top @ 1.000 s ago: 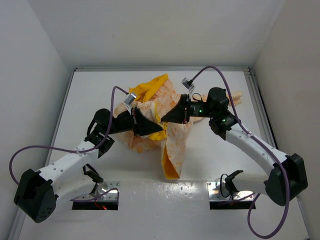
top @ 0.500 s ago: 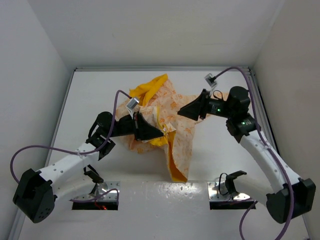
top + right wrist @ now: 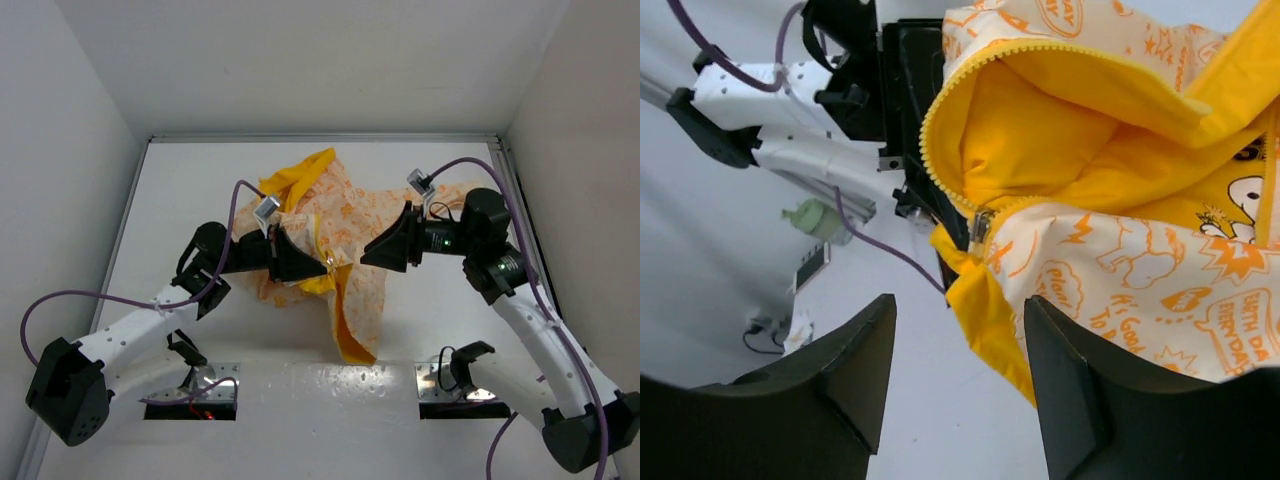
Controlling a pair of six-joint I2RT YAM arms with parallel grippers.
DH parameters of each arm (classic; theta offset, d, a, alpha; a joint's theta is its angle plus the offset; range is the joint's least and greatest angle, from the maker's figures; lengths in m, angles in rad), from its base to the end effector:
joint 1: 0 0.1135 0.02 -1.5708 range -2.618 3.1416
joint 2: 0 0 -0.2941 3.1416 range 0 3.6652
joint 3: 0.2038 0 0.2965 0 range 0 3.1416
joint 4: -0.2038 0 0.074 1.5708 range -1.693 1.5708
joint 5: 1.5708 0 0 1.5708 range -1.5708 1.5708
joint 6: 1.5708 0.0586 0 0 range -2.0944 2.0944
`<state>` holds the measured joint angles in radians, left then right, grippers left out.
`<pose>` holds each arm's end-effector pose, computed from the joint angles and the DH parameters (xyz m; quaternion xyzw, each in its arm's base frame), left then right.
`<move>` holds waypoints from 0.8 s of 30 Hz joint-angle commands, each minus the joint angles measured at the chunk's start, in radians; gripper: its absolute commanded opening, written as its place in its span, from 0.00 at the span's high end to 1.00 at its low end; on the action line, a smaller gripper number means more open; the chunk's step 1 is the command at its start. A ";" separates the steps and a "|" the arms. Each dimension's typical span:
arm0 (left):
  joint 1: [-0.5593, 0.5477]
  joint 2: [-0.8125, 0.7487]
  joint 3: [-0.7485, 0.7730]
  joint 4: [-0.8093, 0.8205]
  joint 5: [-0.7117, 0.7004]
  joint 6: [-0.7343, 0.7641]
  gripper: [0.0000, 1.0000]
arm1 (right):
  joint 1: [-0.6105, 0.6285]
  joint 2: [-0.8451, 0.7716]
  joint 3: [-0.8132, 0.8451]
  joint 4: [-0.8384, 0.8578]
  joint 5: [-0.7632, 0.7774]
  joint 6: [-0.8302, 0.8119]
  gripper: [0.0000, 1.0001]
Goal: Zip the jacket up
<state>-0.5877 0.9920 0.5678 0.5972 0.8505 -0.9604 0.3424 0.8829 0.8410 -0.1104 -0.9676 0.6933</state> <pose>0.1915 -0.1805 0.3143 0.2018 0.6344 -0.6773 0.3131 0.2022 0.1233 0.3722 -0.1810 0.7143 0.5921 0.3262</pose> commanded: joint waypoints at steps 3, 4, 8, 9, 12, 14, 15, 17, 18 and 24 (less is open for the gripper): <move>0.005 -0.009 0.060 -0.082 0.076 0.109 1.00 | 0.040 0.112 0.179 -0.244 -0.027 -0.368 0.61; 0.005 -0.019 0.060 -0.124 0.067 0.118 1.00 | 0.058 0.120 0.197 -0.255 -0.016 -0.395 0.62; 0.005 -0.019 0.082 -0.218 0.006 0.147 1.00 | 0.144 0.114 0.213 -0.267 0.151 -0.440 0.78; 0.005 -0.007 0.095 -0.237 0.005 0.147 1.00 | 0.177 0.119 0.234 -0.322 0.185 -0.449 0.80; 0.005 0.002 0.130 -0.306 -0.054 0.173 1.00 | 0.220 0.137 0.268 -0.388 0.245 -0.469 0.85; -0.006 0.013 0.145 -0.339 -0.080 0.198 1.00 | 0.240 0.157 0.276 -0.446 0.277 -0.469 0.85; -0.018 0.013 0.155 -0.356 -0.094 0.209 1.00 | 0.248 0.162 0.276 -0.469 0.308 -0.454 0.85; -0.029 0.022 0.167 -0.366 -0.103 0.218 1.00 | 0.263 0.183 0.274 -0.494 0.354 -0.433 0.83; -0.029 0.022 0.176 -0.366 -0.114 0.218 1.00 | 0.265 0.189 0.282 -0.499 0.362 -0.398 0.81; -0.047 0.042 0.195 -0.399 -0.134 0.239 1.00 | 0.311 0.247 0.337 -0.503 0.498 -0.360 0.76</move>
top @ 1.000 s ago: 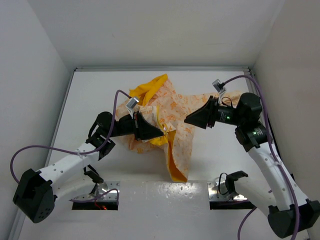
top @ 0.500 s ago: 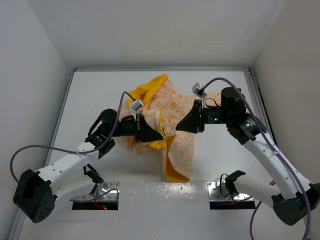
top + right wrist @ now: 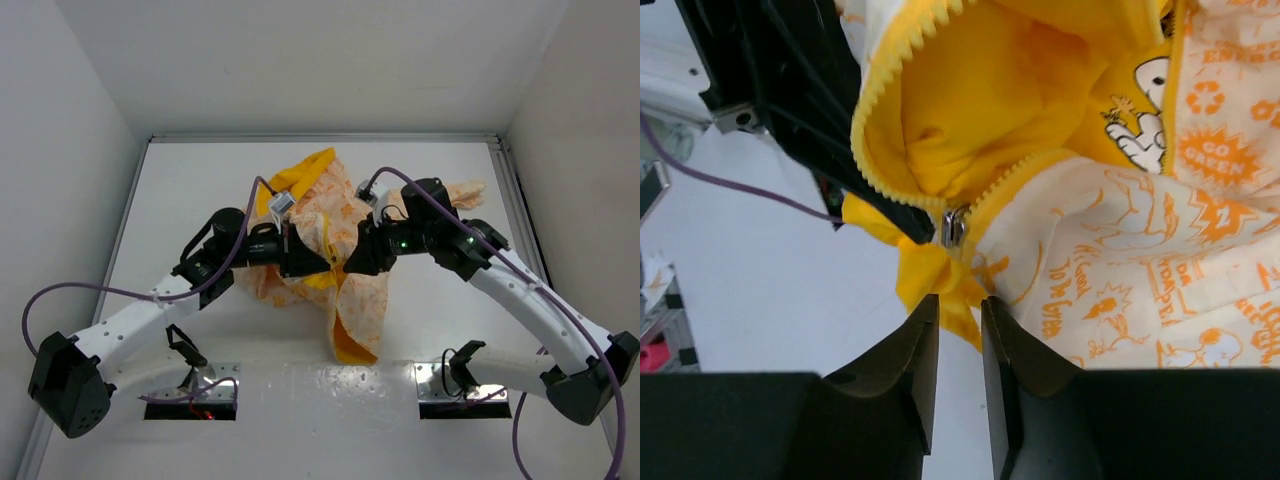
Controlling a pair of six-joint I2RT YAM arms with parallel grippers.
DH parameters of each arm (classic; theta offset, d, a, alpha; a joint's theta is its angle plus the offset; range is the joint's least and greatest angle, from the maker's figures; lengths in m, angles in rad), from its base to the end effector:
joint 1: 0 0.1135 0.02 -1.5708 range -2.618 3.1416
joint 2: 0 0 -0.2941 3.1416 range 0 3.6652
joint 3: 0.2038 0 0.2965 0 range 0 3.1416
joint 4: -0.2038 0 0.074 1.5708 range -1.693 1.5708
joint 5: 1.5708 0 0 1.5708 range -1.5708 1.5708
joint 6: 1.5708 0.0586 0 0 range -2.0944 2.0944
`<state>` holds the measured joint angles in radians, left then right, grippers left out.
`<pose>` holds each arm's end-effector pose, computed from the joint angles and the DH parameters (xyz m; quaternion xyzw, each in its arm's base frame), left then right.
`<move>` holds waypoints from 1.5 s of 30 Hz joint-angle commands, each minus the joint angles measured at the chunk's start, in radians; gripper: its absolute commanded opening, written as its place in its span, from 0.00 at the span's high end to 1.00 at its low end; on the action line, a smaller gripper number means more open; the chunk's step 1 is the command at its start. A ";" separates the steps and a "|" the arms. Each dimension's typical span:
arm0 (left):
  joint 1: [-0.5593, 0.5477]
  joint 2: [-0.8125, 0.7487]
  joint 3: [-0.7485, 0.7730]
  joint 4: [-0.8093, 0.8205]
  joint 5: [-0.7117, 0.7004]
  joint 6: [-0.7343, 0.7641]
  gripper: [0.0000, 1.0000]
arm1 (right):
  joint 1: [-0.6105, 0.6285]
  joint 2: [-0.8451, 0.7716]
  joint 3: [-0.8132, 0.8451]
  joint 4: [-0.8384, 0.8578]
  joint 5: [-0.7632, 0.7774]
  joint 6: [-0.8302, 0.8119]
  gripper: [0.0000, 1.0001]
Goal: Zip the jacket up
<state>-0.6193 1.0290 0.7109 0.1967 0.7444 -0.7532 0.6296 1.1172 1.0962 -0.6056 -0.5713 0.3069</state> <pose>0.2043 -0.1944 0.3175 0.1939 0.7120 -0.6019 0.3052 0.2097 0.1920 0.3595 -0.2638 0.8228 0.4209 0.2761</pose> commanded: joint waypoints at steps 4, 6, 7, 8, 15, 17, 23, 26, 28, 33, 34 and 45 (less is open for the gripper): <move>-0.016 0.005 0.062 -0.019 -0.037 0.043 1.00 | 0.050 0.030 0.116 -0.006 0.151 0.008 0.79; -0.016 0.014 0.062 -0.019 -0.046 0.043 1.00 | 0.058 0.041 0.125 0.000 0.154 0.001 0.79; -0.016 0.014 0.062 -0.028 -0.046 0.052 1.00 | 0.058 0.041 0.123 0.006 0.151 0.008 0.79; -0.016 0.014 0.062 -0.028 -0.046 0.052 1.00 | 0.059 0.043 0.122 0.019 0.151 0.006 0.77; -0.025 0.014 0.071 -0.028 -0.046 0.052 1.00 | 0.074 0.070 0.122 0.021 0.149 0.000 0.75; -0.025 0.014 0.071 -0.028 -0.046 0.052 1.00 | 0.085 0.072 0.117 0.032 0.146 -0.008 0.73; -0.025 0.014 0.071 -0.019 -0.046 0.052 1.00 | 0.091 0.089 0.117 0.040 0.160 -0.008 0.72; -0.034 0.014 0.071 -0.019 -0.046 0.052 1.00 | 0.088 0.098 0.120 0.049 0.160 -0.005 0.71; -0.043 0.014 0.071 -0.010 -0.036 0.052 1.00 | 0.093 0.104 0.122 0.052 0.163 -0.008 0.71; -0.053 0.014 0.071 -0.010 -0.025 0.061 1.00 | 0.093 0.108 0.120 0.062 0.166 -0.002 0.71; -0.053 0.014 0.071 -0.010 -0.025 0.061 1.00 | 0.090 0.107 0.119 0.064 0.168 -0.002 0.71; -0.053 0.005 0.053 0.030 0.003 0.061 1.00 | 0.093 0.107 0.105 0.083 0.142 -0.017 0.91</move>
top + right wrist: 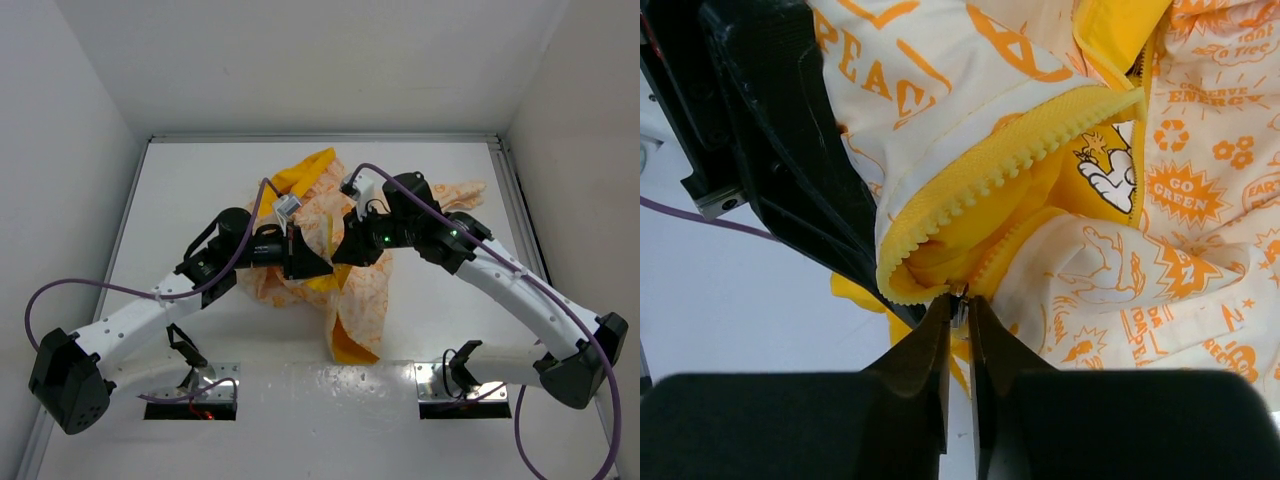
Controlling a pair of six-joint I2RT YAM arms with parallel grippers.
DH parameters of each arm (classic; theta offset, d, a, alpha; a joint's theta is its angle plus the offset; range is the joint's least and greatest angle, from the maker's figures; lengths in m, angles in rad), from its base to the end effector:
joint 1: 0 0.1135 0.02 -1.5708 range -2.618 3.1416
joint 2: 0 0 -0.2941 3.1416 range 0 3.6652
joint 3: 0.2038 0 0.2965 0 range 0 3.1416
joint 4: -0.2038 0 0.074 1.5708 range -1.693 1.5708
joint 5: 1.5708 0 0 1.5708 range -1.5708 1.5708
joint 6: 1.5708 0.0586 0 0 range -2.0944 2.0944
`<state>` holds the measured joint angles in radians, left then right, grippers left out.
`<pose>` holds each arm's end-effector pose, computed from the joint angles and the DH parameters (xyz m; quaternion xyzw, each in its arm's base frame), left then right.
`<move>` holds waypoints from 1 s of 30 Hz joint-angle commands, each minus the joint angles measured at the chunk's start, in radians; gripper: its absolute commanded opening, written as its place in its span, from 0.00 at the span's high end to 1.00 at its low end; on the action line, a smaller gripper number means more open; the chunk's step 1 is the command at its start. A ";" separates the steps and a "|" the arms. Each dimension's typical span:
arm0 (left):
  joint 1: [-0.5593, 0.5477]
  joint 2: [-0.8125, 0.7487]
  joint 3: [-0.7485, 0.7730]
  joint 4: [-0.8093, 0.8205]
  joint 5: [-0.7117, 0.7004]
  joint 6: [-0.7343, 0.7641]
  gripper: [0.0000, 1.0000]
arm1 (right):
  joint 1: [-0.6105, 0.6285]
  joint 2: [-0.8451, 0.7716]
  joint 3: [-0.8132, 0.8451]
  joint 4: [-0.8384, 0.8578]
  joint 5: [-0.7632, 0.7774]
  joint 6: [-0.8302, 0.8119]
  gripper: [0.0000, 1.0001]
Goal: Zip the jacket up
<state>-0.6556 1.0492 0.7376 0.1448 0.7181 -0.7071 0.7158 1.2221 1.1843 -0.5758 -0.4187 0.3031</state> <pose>0.2022 -0.2041 0.3170 0.2084 0.7205 -0.5892 0.3006 0.2230 0.2255 0.3655 -0.2716 0.8302 0.3807 0.3033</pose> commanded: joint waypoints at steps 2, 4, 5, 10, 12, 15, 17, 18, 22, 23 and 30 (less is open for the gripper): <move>-0.016 -0.015 0.026 0.082 0.029 0.015 1.00 | 0.004 0.001 0.014 0.056 -0.015 -0.019 0.95; -0.016 -0.025 0.026 0.093 0.029 0.015 1.00 | 0.004 -0.003 0.014 0.054 -0.014 -0.022 0.99; -0.016 -0.025 0.017 0.093 0.029 0.006 1.00 | 0.005 -0.003 0.014 0.050 -0.014 -0.025 0.99; -0.016 -0.025 0.017 0.105 0.038 0.006 1.00 | 0.007 -0.012 0.008 0.034 -0.014 -0.045 0.87; -0.016 -0.025 0.017 0.119 0.047 -0.006 1.00 | 0.004 -0.012 0.000 0.030 -0.012 -0.048 0.87; -0.016 -0.025 0.017 0.142 0.058 -0.017 1.00 | 0.010 -0.016 -0.015 0.027 -0.017 -0.056 0.87; -0.016 -0.025 0.017 0.153 0.069 -0.026 1.00 | 0.007 -0.018 -0.023 0.030 -0.019 -0.064 0.89; -0.016 -0.025 0.017 0.153 0.069 -0.026 1.00 | 0.011 -0.018 -0.023 0.031 -0.020 -0.064 0.89; -0.016 -0.025 0.017 0.174 0.080 -0.035 1.00 | 0.010 -0.015 -0.025 0.037 -0.028 -0.078 0.98; -0.016 -0.025 0.017 0.174 0.080 -0.035 1.00 | 0.008 -0.015 -0.025 0.037 -0.031 -0.078 1.00; -0.016 -0.025 -0.006 0.154 0.089 -0.026 1.00 | 0.010 -0.024 -0.009 0.044 -0.006 -0.081 1.00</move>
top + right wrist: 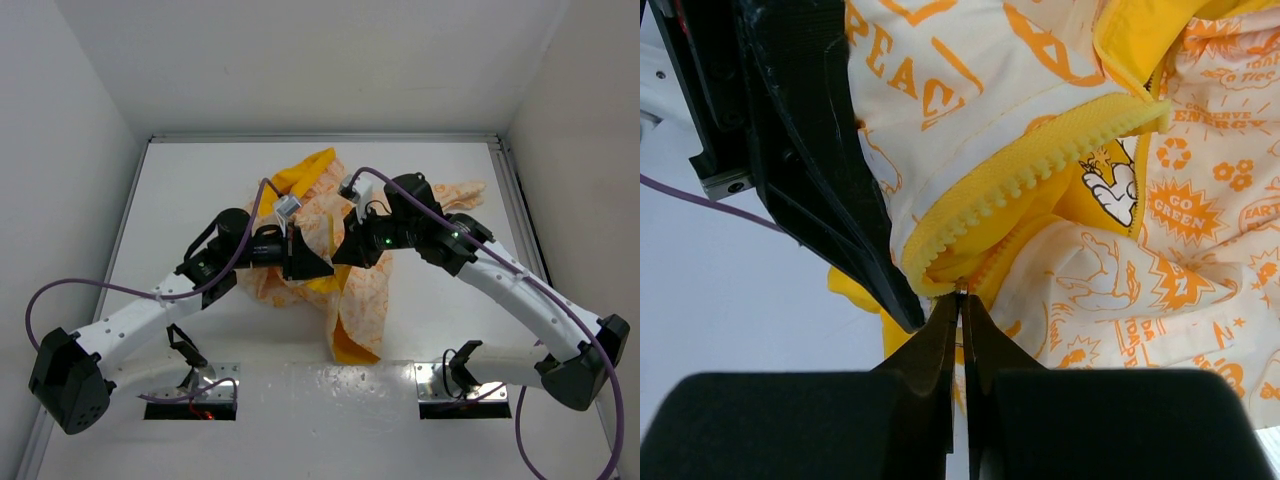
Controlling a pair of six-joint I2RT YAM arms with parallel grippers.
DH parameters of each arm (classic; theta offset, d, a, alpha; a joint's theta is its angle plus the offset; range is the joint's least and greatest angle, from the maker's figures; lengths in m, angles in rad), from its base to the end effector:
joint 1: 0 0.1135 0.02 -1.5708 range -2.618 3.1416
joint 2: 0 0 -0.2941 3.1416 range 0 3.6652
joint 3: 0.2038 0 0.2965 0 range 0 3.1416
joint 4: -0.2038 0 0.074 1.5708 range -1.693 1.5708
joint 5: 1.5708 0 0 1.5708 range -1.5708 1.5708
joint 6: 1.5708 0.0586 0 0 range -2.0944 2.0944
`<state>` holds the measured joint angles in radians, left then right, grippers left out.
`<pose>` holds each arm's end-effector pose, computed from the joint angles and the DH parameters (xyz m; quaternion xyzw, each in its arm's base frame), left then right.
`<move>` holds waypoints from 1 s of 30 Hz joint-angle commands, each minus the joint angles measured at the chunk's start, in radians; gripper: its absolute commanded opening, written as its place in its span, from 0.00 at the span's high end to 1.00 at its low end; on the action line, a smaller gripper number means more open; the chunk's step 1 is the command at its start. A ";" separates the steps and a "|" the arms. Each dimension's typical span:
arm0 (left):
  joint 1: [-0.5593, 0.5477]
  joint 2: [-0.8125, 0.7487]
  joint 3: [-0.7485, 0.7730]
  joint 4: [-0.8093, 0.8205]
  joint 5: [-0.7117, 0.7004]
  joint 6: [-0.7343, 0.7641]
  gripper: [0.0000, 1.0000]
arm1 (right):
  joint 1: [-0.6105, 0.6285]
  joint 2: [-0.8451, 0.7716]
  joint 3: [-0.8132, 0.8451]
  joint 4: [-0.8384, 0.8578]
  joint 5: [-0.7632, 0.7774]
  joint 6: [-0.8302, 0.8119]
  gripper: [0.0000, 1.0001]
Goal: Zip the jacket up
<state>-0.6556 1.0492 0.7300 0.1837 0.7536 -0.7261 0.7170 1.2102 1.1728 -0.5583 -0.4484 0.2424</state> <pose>0.2004 -0.2047 0.3186 0.2171 0.7086 -0.6033 0.2946 0.2197 0.2252 0.3666 -0.3037 0.8128 0.3850 0.3145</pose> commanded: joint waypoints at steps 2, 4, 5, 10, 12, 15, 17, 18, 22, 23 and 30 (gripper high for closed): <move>-0.016 -0.025 -0.010 0.115 0.053 0.002 1.00 | 0.006 -0.017 0.011 0.032 0.033 -0.017 1.00; -0.025 -0.035 -0.021 0.105 0.053 0.002 1.00 | -0.007 -0.021 0.019 0.052 0.040 0.001 1.00; -0.026 -0.035 -0.030 0.105 0.053 0.002 1.00 | -0.011 -0.020 0.024 0.057 0.040 0.005 1.00; -0.026 -0.044 -0.040 0.085 0.053 0.021 1.00 | -0.036 -0.021 0.034 0.096 0.054 0.021 1.00; -0.026 -0.044 -0.049 0.085 0.053 0.021 1.00 | -0.036 -0.017 0.042 0.104 0.060 0.028 1.00; -0.035 -0.044 -0.060 0.085 0.053 0.021 1.00 | -0.051 -0.012 0.053 0.126 0.068 0.041 1.00; -0.035 -0.044 -0.060 0.085 0.053 0.021 1.00 | -0.062 -0.005 0.059 0.130 0.066 0.051 1.00; -0.035 -0.044 -0.070 0.085 0.053 0.021 1.00 | -0.068 -0.006 0.063 0.149 0.066 0.054 1.00; -0.044 -0.054 -0.080 0.074 0.053 0.021 1.00 | -0.079 -0.003 0.079 0.175 0.063 0.087 1.00; -0.044 -0.054 -0.089 0.074 0.053 0.021 1.00 | -0.082 0.000 0.079 0.178 0.060 0.095 1.00; -0.053 -0.054 -0.099 0.074 0.044 -0.009 1.00 | -0.090 0.009 0.105 0.224 0.051 0.121 1.00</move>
<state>-0.6678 1.0168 0.6575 0.2985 0.6933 -0.7200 0.6624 1.2194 1.1885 -0.5323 -0.4702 0.3508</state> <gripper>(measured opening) 0.044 0.009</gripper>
